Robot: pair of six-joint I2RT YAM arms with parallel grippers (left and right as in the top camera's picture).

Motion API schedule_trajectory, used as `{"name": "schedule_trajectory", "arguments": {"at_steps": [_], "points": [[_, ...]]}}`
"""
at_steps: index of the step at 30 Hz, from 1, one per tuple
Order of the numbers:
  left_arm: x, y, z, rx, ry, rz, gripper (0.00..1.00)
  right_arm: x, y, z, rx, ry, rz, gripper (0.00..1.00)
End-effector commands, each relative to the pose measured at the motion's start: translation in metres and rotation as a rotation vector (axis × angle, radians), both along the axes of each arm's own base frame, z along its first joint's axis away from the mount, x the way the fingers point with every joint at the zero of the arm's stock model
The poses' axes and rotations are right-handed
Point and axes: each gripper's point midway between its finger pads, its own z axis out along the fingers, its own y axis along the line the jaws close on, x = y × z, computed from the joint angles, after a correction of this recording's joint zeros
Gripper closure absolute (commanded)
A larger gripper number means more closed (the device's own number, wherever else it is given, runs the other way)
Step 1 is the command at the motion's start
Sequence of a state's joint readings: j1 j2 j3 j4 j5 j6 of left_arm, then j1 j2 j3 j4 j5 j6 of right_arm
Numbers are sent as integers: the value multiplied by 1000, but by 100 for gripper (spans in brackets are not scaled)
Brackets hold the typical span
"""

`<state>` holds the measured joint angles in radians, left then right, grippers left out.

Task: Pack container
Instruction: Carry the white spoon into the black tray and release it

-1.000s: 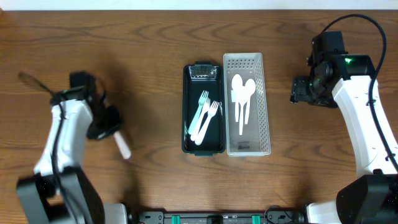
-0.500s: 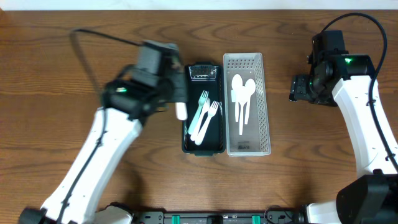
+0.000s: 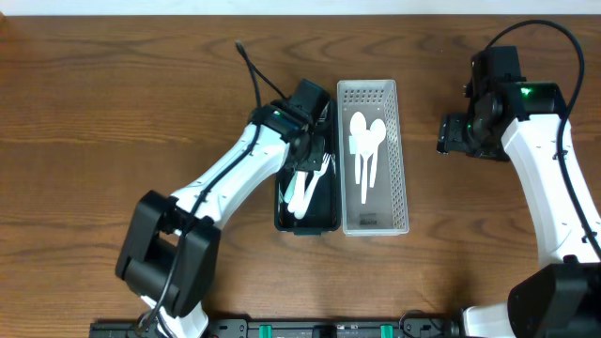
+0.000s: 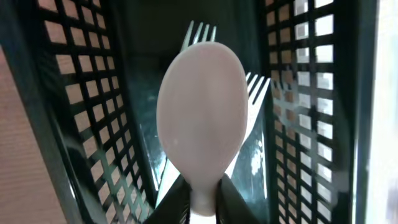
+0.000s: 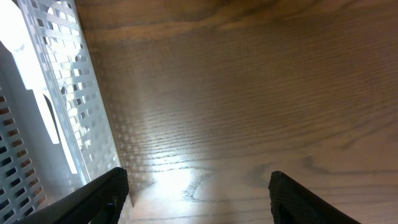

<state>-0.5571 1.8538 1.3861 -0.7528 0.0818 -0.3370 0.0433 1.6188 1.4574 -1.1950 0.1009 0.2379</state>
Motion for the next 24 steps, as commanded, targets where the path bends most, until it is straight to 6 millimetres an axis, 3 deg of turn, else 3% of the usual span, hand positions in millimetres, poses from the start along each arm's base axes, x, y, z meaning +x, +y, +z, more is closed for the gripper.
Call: {"name": "schedule_trajectory", "arguments": {"at_steps": [1, 6, 7, 10, 12, 17, 19, 24], "points": [[7, -1, 13, -3, -52, -19, 56, 1, -1, -2, 2, 2, -12, 24], [15, -5, 42, -21, -135, -86, 5, 6, -1, -1, 2, -19, -11, 24], [17, -6, 51, -27, -156, -99, 2, 8, -1, 0, 3, -27, -11, 24], [22, -4, 83, -44, -236, -101, 2, 13, -1, 1, 4, -51, -11, 23], [26, 8, 107, -20, -314, -79, 2, 21, 0, 3, 3, -83, 3, 22], [40, 70, 160, 89, -488, 79, 2, 55, 9, 17, -3, -231, 51, 10], [45, 94, 171, 104, -516, 142, 2, 74, 17, 27, -4, -316, 81, 1], [57, 155, 175, 139, -516, 293, 2, 118, 35, 62, -15, -547, 155, 1]]}}
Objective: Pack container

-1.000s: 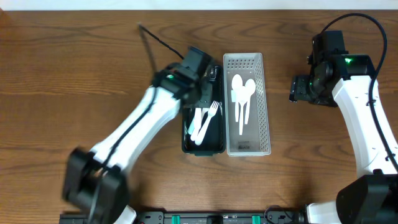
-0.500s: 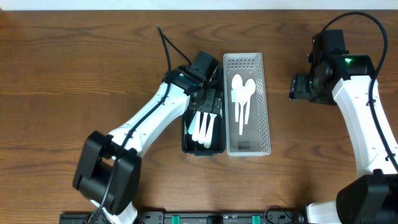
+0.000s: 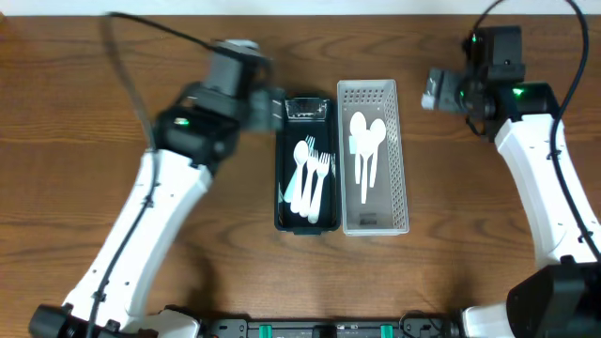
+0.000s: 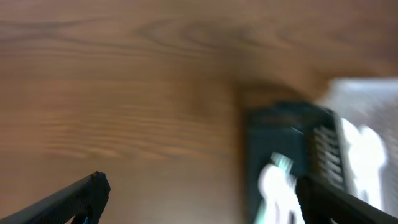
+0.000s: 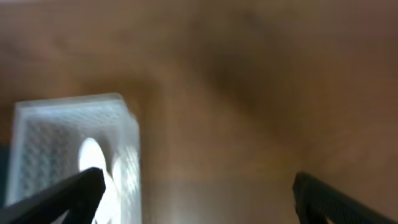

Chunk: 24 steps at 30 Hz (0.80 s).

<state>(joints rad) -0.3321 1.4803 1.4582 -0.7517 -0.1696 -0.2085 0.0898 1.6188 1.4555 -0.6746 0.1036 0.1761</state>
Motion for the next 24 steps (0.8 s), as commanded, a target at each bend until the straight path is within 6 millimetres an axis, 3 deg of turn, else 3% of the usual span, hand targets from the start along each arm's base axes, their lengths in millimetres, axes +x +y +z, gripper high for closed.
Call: {"name": "schedule_trajectory", "arguments": {"at_steps": [1, 5, 9, 11, 16, 20, 24], "points": [[8, 42, -1, 48, 1, 109, 2, 17, 10, 15, -25, -93, 48, 1], [15, 72, 2, 45, -17, 182, 2, 38, 9, 46, -31, -244, 47, 1], [11, 94, 9, 55, -27, 221, 2, 37, 7, 54, -37, -265, 38, 1], [3, 100, 18, 53, -39, 236, 2, 29, -1, 57, -60, -250, 4, 1], [-25, 104, 49, 34, -124, 241, 2, 3, -6, 85, -51, -282, -24, 1], [-57, 108, 64, 21, -193, 246, 2, -30, -10, 98, -33, -297, -42, 1], [-86, 111, 65, -6, -274, 254, 2, -73, -13, 103, -44, -360, -64, 1]]}}
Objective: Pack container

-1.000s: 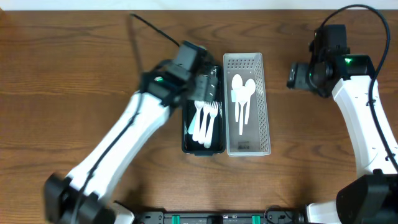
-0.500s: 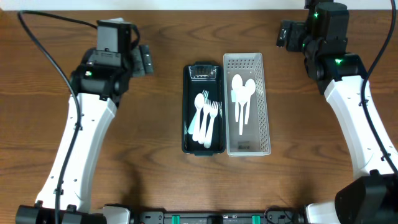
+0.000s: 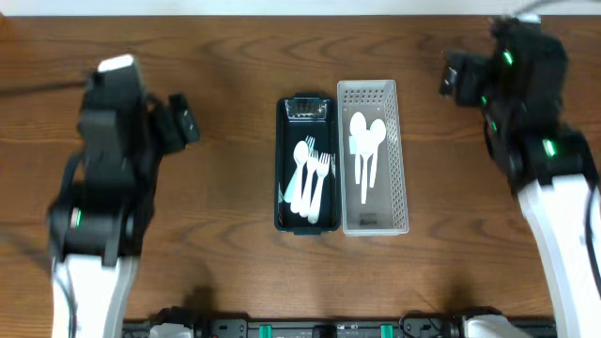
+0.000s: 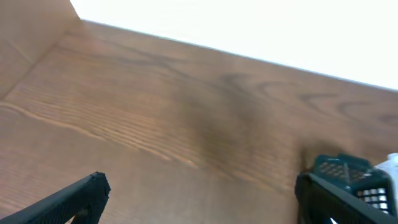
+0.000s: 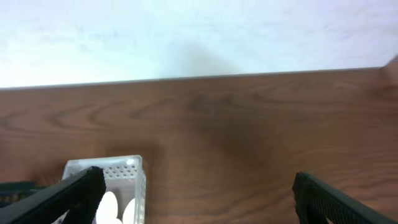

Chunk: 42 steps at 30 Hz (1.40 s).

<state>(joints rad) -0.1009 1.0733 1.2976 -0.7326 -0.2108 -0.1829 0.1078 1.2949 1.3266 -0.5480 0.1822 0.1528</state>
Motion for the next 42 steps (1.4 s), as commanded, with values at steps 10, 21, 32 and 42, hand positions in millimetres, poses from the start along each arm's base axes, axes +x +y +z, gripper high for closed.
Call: {"name": "schedule_trajectory", "arguments": {"at_steps": [10, 21, 32, 42], "points": [[-80, 10, -58, -51, -90, 39, 2, -151, -4, -49, -15, -87, -36, 1], [-127, 26, -77, -5, -132, 87, 2, -222, -39, -66, -32, -181, -109, 1], [-142, 27, -103, 13, -6, 86, 2, -234, -43, -93, -79, -61, -103, 1], [-142, 27, -104, 14, -2, 86, 2, -245, -47, -112, -115, 33, -98, 1]]}}
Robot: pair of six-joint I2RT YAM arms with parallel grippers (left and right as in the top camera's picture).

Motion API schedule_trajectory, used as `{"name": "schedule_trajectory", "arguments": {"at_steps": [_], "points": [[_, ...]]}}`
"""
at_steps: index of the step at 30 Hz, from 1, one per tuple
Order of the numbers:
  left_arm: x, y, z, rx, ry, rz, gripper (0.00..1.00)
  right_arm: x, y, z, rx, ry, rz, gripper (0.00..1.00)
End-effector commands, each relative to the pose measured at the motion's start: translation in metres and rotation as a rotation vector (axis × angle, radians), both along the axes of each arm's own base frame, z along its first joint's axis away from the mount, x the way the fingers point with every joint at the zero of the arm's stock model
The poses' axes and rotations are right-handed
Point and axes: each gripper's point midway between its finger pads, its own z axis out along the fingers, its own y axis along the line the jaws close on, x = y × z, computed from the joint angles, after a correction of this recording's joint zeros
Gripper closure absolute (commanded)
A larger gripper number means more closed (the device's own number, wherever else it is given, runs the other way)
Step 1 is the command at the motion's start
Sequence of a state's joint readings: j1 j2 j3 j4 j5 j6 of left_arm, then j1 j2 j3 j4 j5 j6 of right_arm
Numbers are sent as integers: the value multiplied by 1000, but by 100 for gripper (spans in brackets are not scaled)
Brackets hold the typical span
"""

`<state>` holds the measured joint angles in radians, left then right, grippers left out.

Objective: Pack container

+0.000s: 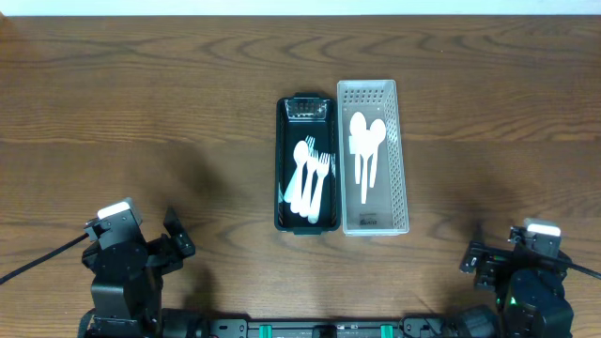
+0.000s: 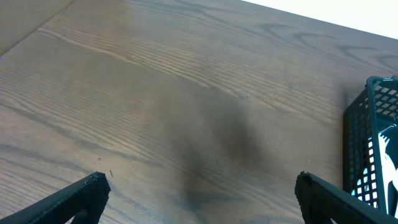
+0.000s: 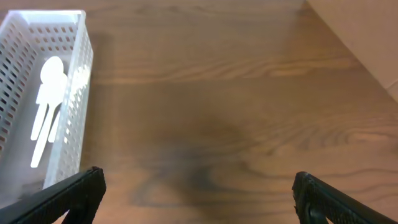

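Observation:
A black mesh bin (image 1: 307,161) in mid-table holds several white forks and a spoon (image 1: 312,177). Beside it on the right, a white mesh bin (image 1: 373,155) holds white spoons (image 1: 365,148). My left gripper (image 1: 131,246) sits at the near left table edge, open and empty; in its wrist view the black bin's corner (image 2: 377,137) shows at the right. My right gripper (image 1: 515,258) sits at the near right edge, open and empty; its wrist view shows the white bin (image 3: 43,93) at the left.
Bare brown wood table (image 1: 141,113) surrounds both bins. A pale wall edge runs along the table's far side.
Both arms have gone from raised positions at the table's left and right sides to the near edge, low and folded back. Both grippers stay open. The bins and cutlery have not moved.
At first my left gripper held a white spoon inside the black bin while the right hovered open right of the white bin. Then the spoon lay in the black bin and both arms were clear. They were further out afterwards, and now rest at the near edge.

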<state>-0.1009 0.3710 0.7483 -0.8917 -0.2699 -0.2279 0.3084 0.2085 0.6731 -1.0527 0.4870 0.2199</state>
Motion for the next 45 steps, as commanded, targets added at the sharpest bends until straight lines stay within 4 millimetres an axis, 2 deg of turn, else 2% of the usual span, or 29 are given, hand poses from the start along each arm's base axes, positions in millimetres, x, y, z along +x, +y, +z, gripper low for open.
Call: {"name": "schedule_trajectory", "arguments": {"at_steps": [1, 7, 13, 19, 23, 29, 32, 35, 40, 45], "points": [[-1, 3, -1, 17, 6, 13, 2, -2, -1, -4, -3, 12, -6, 1], [-1, 3, -1, 17, 6, 13, 2, -4, -2, -6, -7, 25, -6, 1], [-1, 3, -1, 17, 6, 13, 2, -14, -9, -2, 29, -32, -46, 1], [-1, 3, -1, 17, 6, 13, 2, -23, 7, 7, 138, -134, 26, 1], [-1, 3, -1, 17, 6, 13, 2, -9, 16, 15, 122, -188, 87, 1], [-1, 3, -1, 17, 6, 13, 2, 36, 28, 27, 19, -361, 176, 1], [-1, 3, -1, 17, 6, 13, 2, 60, 35, 19, -42, -451, 219, 1], [-1, 3, -1, 17, 6, 13, 2, 75, 42, 10, -99, -526, 268, 1], [-1, 3, -1, 17, 6, 13, 2, 85, 45, -12, -143, -561, 285, 1], [-1, 3, -1, 17, 6, 13, 2, 86, 42, -47, -140, -437, 284, 1]]}}
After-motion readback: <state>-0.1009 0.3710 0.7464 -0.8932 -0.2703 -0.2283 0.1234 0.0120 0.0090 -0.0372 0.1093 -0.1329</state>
